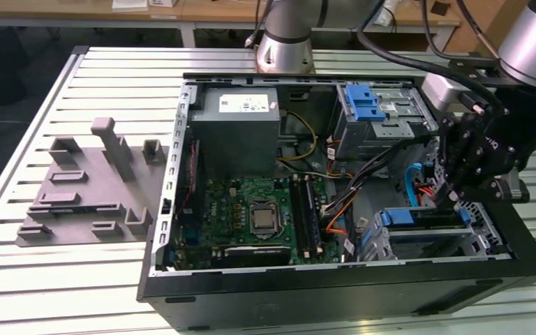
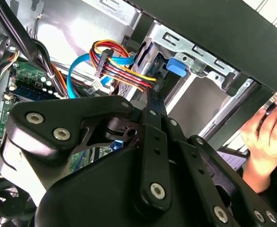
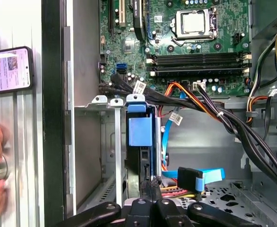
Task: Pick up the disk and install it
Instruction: 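Insert the second disk wire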
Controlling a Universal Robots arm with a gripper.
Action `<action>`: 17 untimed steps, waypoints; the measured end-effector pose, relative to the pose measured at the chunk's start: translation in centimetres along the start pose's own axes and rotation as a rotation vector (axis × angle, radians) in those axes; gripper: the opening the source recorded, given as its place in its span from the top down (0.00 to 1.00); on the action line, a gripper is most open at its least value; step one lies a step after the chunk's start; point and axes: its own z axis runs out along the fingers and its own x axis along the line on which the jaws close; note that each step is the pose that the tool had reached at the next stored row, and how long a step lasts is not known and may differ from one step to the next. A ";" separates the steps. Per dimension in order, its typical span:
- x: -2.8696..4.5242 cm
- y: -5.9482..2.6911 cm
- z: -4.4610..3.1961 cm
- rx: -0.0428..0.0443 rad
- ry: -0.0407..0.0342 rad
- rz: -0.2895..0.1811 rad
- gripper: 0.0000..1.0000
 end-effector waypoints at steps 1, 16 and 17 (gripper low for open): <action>0.01 0.08 0.00 0.0000 0.0000 0.000 0.89; 0.05 0.97 0.02 0.0000 0.0000 0.000 0.89; 0.05 1.06 0.03 0.0000 -0.0001 0.000 0.89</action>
